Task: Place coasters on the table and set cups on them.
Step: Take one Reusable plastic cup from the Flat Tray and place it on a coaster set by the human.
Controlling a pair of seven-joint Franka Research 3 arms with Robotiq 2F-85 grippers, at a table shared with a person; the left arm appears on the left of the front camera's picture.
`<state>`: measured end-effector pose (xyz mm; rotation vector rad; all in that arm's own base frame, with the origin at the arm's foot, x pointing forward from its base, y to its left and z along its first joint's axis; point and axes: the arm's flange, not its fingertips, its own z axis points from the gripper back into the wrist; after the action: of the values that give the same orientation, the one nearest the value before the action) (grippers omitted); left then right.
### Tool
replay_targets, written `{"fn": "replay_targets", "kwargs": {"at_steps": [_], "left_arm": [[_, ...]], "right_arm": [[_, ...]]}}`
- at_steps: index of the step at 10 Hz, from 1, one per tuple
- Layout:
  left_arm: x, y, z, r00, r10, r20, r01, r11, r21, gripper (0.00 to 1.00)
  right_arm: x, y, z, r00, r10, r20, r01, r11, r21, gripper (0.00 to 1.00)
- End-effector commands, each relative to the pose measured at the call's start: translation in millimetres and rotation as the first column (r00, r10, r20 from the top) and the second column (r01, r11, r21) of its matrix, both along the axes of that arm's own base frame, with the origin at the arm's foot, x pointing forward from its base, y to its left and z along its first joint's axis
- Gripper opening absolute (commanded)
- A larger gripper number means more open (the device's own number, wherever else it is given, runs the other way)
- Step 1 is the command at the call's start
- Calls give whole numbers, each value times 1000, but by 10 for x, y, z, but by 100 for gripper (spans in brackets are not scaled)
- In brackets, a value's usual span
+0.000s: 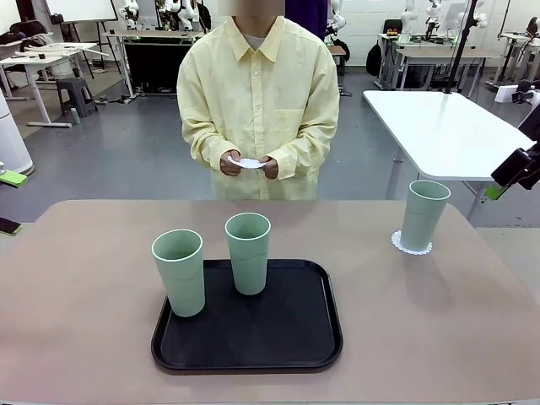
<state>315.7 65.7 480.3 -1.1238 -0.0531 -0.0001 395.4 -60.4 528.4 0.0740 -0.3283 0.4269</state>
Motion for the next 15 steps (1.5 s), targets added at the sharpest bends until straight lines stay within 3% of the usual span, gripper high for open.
{"fn": "replay_targets", "kwargs": {"at_steps": [1, 3, 4, 5, 7, 8, 9, 11, 13, 15], "left_arm": [[1, 7, 7, 1000, -3, 18, 3, 1000, -17, 100], [1, 7, 7, 1000, -3, 18, 3, 1000, -17, 100], [1, 7, 7, 1000, -3, 18, 3, 1000, -17, 100], [1, 7, 7, 1000, -3, 18, 3, 1000, -17, 100], [1, 7, 7, 1000, -3, 18, 3, 1000, -17, 100], [1, 7, 7, 1000, -3, 18, 3, 1000, -17, 100], [1, 7, 7, 1000, -3, 18, 3, 1000, -17, 100], [1, 7, 7, 1000, -3, 18, 3, 1000, -17, 100], [1, 7, 7, 1000, -3, 18, 3, 1000, -17, 100], [1, 7, 7, 1000, -3, 18, 3, 1000, -17, 100]], "right_arm": [[0, 0, 0, 1000, 0, 0, 0, 1000, 0, 100], [-483, -195, -372, 985, -35, -168, 62, 986, 157, 100], [-539, -317, -462, 982, -16, -187, 58, 974, 220, 100], [-499, -480, -489, 983, 24, -182, 48, 924, 379, 100], [-429, -1005, -558, 978, 172, -118, -21, 647, 762, 100], [-463, -1306, -563, 979, 181, -91, -18, 527, 849, 100], [-477, -1609, -562, 986, 145, -77, 4, 446, 895, 100], [-487, -2198, -572, 995, 53, -88, 63, 364, 929, 100], [-519, -2544, -597, 987, 69, -146, 112, 361, 926, 100], [-577, -2741, -605, 974, 122, -191, 124, 414, 902, 100]]}}
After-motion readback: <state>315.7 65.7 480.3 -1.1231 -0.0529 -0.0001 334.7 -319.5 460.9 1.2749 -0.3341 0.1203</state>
